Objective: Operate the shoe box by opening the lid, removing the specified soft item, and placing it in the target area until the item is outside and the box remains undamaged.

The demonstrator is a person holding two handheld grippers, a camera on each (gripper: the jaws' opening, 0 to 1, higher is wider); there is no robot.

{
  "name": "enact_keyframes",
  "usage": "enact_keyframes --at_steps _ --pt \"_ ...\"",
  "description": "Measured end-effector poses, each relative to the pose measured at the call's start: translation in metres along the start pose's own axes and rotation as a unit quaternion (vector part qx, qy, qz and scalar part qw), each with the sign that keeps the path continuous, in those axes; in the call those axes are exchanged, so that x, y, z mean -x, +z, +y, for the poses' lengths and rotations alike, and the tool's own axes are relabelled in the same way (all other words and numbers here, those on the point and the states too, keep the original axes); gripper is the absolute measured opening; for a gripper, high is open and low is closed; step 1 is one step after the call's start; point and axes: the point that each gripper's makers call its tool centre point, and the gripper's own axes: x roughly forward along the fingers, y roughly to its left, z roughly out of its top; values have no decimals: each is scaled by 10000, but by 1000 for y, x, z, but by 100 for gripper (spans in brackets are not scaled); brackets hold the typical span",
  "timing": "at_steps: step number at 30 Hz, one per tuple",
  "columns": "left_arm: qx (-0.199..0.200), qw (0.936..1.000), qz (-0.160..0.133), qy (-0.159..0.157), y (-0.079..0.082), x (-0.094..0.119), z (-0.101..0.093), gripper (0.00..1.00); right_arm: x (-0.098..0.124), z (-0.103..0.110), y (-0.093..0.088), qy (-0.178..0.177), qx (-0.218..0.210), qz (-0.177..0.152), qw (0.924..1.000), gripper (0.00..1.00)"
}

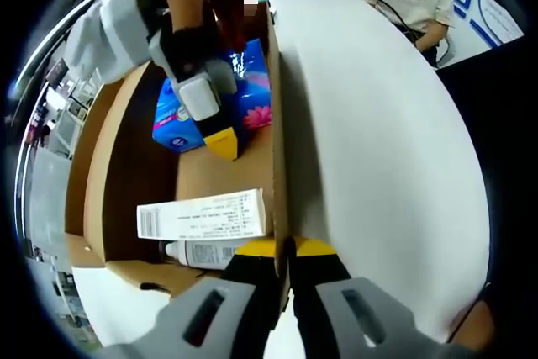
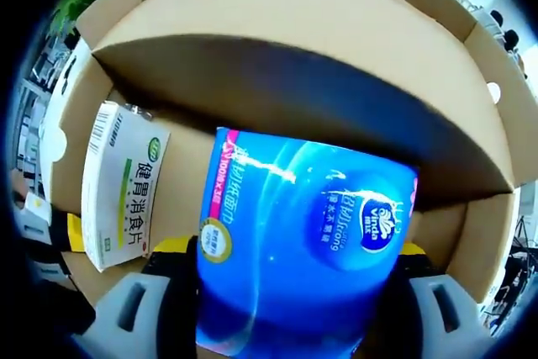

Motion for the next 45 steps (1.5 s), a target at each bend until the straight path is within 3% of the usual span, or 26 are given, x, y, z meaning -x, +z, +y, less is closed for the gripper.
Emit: enact_keyframes --at_steps 9,31,45 --pt "-25 10000 -23 -18 -2 -3 8 3 0 0 -2 2 7 54 10000 90" --pt "-21 10000 -30 -10 1 1 -5 3 5 0 2 -162 -78 51 9998 79" --pt "-19 10000 -26 -8 2 2 -4 3 52 -3 11 -16 -63 -236 9997 76"
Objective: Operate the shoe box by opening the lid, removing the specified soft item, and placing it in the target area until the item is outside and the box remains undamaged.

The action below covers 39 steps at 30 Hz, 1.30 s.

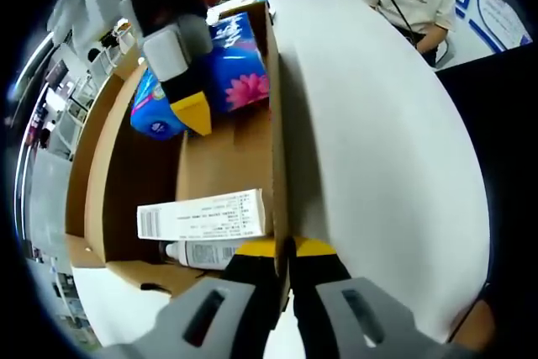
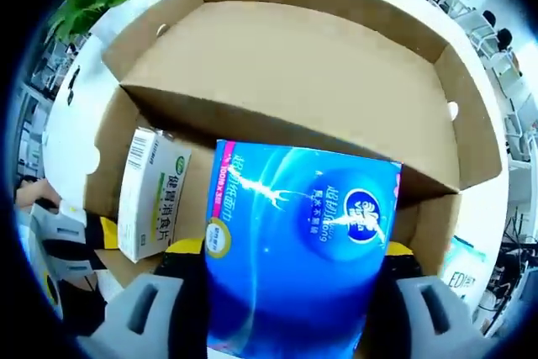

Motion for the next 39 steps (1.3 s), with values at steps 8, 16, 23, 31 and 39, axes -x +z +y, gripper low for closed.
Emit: enact_keyframes --at_steps 8,16,23,31,39 --pt "2 10000 -2 -1 0 0 1 3 26 4 3 114 120 -166 9997 76" --pt "3 10000 -7 -2 0 -1 6 3 45 7 3 91 400 -265 9988 75" --pt "-47 10000 -8 -31 0 -1 9 3 67 10 12 163 702 -529 9960 75" --pt "-46 10000 -3 -24 1 -2 11 3 87 3 29 97 835 -832 9930 75" --pt "-42 10000 -4 -26 1 -2 11 3 104 -5 24 65 1168 -903 9890 75"
